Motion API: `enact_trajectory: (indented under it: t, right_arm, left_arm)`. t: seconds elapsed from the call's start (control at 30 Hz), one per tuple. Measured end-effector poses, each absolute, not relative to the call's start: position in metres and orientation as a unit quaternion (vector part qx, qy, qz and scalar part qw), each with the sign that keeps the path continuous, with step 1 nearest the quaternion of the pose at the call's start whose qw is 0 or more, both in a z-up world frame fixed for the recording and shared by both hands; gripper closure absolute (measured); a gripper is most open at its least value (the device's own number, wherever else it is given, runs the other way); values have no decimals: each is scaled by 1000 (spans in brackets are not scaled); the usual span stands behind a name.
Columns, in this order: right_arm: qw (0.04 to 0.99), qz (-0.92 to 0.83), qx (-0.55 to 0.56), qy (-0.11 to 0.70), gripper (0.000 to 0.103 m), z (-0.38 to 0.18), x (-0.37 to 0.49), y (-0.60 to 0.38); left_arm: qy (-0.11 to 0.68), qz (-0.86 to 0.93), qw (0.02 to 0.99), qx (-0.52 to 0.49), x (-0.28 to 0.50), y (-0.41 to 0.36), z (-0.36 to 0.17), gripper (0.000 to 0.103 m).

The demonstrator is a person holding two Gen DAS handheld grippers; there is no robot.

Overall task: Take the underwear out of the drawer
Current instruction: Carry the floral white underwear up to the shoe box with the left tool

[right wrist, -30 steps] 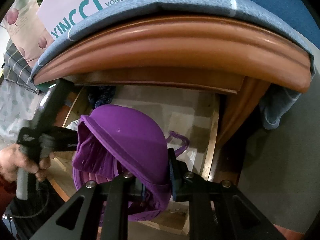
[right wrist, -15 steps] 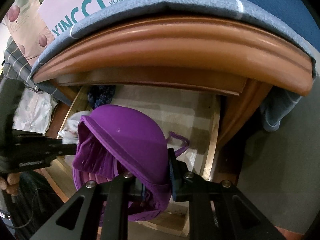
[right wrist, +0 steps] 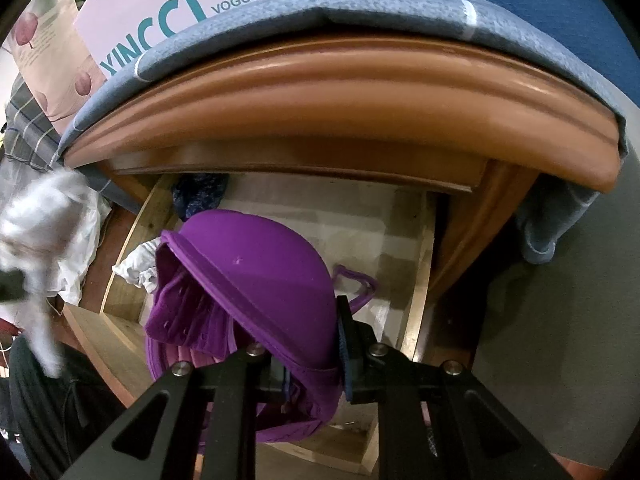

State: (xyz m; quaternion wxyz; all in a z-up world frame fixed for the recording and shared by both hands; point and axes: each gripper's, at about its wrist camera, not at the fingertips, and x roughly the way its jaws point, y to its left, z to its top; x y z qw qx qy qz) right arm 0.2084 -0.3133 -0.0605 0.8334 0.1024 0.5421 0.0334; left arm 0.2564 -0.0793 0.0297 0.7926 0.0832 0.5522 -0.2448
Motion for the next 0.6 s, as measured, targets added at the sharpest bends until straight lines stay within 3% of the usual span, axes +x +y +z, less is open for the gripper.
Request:
enact_trajectory:
  t: [0.3,0.6]
  right_arm:
    - [838,30,93,537,86,-55,206,-312]
    - [840,29,93,535,86,-53,204,-314]
  left_arm:
    - [475,-242,842,83,255,-63,128,88]
    - [407,-218,883,89,302,-67,208,87]
